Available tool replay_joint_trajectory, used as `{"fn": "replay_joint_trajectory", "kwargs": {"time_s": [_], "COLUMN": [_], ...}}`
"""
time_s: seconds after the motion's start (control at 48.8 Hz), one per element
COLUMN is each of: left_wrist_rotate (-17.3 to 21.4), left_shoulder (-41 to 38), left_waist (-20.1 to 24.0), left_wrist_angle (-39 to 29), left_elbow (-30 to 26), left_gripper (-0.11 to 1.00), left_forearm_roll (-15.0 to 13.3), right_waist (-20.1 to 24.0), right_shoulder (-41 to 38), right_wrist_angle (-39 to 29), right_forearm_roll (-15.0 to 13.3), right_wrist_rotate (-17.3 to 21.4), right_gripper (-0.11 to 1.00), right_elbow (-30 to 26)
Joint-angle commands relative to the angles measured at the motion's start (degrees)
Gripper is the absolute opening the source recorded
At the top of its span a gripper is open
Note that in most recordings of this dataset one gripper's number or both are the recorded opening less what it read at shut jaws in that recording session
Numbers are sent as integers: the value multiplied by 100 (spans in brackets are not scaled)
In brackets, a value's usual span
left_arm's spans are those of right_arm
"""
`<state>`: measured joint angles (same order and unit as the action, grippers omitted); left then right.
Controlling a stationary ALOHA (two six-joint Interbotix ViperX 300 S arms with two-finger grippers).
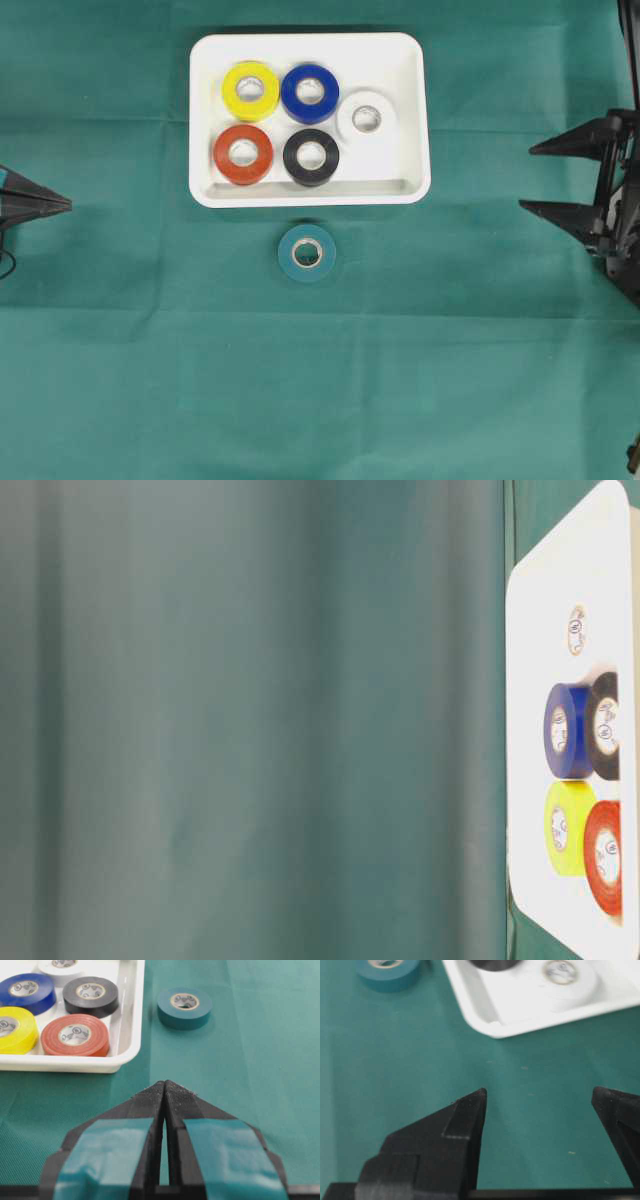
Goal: Put the tape into the white case with the right arm.
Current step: 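Open the right gripper and withdraw it to the right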
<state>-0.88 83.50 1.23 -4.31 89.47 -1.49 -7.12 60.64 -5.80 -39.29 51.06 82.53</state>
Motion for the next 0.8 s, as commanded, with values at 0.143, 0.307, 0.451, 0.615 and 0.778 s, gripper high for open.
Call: {"fn": "replay_joint_trajectory", "kwargs": {"time_s": [0.143,0.307,0.451,0.615,0.778], "left_wrist_rotate": [0,0,0,0,0], "left_shoulder": [-44,-44,-44,-44,-44], "left_waist": [9,9,9,9,9], "left_wrist_angle": [53,53,53,53,53], "left_elbow": [-62,-62,-62,-70,-62], "left_gripper": [0,0,0,0,0], "left_forearm_roll": [0,0,9,9,9], "right_waist": [650,984,993,993,993], "right_shoulder": [-439,-457,-466,-580,-1020], "right_wrist_angle": [563,563,457,378,439], "right_forearm_roll": [-220,-290,-290,-290,-290], "right_wrist_rotate": [-62,-62,-53,-53,-62], "right_gripper": [52,51,51,51,51], "right_elbow": [62,62,35,-53,-308]}}
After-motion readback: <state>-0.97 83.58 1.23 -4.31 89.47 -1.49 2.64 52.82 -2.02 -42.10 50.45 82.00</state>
